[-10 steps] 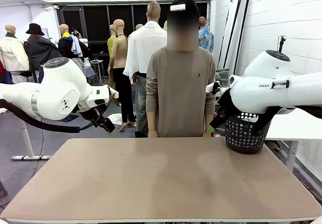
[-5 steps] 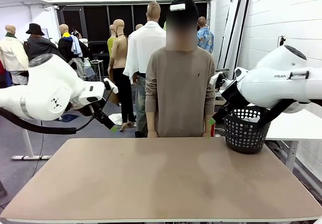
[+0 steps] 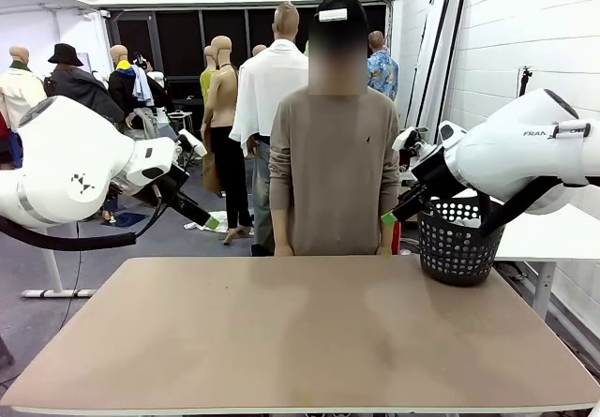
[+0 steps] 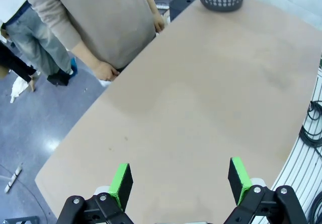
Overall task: Fold the training pants.
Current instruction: Grab both ends of the Training pants handed by a person.
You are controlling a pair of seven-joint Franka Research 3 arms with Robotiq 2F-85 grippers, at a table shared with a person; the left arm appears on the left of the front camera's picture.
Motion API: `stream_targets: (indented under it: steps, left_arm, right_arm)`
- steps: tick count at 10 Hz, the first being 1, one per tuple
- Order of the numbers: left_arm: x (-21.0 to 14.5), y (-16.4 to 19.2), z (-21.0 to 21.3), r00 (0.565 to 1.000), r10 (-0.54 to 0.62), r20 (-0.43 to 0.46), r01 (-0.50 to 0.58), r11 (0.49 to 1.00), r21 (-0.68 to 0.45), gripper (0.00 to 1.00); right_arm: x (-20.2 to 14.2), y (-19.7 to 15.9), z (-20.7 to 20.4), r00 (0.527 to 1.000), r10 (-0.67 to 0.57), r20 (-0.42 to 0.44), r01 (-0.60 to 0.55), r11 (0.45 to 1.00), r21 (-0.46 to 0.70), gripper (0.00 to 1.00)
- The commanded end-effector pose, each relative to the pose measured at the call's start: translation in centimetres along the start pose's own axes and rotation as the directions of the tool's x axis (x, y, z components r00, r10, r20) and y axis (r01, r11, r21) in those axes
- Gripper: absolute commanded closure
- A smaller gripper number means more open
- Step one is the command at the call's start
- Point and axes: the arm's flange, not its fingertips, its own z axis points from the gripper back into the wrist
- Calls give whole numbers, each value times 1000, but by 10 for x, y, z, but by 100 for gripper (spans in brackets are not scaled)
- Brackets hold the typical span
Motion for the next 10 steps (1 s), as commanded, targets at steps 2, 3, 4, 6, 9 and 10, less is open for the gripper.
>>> stream_targets:
  steps: [2,3,4,6,9,10]
  left_arm:
    - [-27,-14,-4,1000,6,27,-9,996,94,0]
    - [2,1,2,1000,-1,15,0,1000,10,0]
    - [2,1,2,1000,-1,15,0,1000,10,0]
    - [2,1,2,1000,-1,15,0,1000,10,0]
    - [2,1,2,1000,-1,15,0,1000,10,0]
    - [2,1,2,1000,-1,15,0,1000,10,0]
  right_arm:
    - [-11,-2,-8,999,0,38,0,1000,-13,0]
    - [-1,-1,0,1000,-1,6,1,1000,4,0]
    - [-1,-1,0,1000,-1,6,1,1000,4,0]
    - [-1,-1,0,1000,-1,6,1,1000,4,0]
    - [-1,-1,0,1000,-1,6,1,1000,4,0]
    - [-1,-1,0,1000,-1,6,1,1000,4,0]
